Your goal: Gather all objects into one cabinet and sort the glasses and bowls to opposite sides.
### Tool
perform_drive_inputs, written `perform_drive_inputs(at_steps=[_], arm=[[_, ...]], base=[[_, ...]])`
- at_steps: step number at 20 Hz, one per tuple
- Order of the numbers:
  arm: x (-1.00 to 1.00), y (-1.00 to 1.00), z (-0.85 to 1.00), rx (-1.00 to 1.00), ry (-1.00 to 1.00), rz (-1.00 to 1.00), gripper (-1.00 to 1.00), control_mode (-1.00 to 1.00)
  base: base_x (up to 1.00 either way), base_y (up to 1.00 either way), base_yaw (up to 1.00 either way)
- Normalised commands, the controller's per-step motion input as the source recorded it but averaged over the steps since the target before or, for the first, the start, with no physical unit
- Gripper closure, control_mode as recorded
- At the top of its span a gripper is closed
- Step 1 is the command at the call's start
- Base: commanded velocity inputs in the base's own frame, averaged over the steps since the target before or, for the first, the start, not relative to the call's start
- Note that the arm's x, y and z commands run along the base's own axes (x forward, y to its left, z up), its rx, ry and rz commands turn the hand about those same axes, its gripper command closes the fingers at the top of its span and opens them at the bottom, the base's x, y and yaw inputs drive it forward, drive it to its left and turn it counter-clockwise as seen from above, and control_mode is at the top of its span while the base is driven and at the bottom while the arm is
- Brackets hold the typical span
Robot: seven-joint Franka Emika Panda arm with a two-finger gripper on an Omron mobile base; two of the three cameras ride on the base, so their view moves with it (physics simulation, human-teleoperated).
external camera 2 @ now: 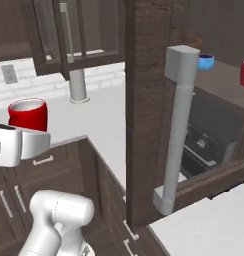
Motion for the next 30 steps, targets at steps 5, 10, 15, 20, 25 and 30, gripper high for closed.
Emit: perform_drive_inputs(at_steps=[5, 10, 15, 20, 25, 30], arm=[[0.00, 0.00, 0.00, 0.00, 0.00, 0.00, 1.00, 1.00], [0.00, 0.00, 0.00, 0.00, 0.00, 0.00, 1.00, 1.00], [0.00, 0.00, 0.00, 0.00, 0.00, 0.00, 1.00, 1.00], [0.00, 0.00, 0.00, 0.00, 0.00, 0.00, 1.00, 1.00], [0.00, 0.00, 0.00, 0.00, 0.00, 0.00, 1.00, 1.00], [0.00, 0.00, 0.00, 0.00, 0.00, 0.00, 1.00, 1.00]], base=[[0.00, 0.00, -0.67], [0.00, 0.00, -0.66], [0.12, 0.00, -0.64], [0.24, 0.08, -0.64], [0.40, 0.09, -0.57], [0.40, 0.33, -0.17]])
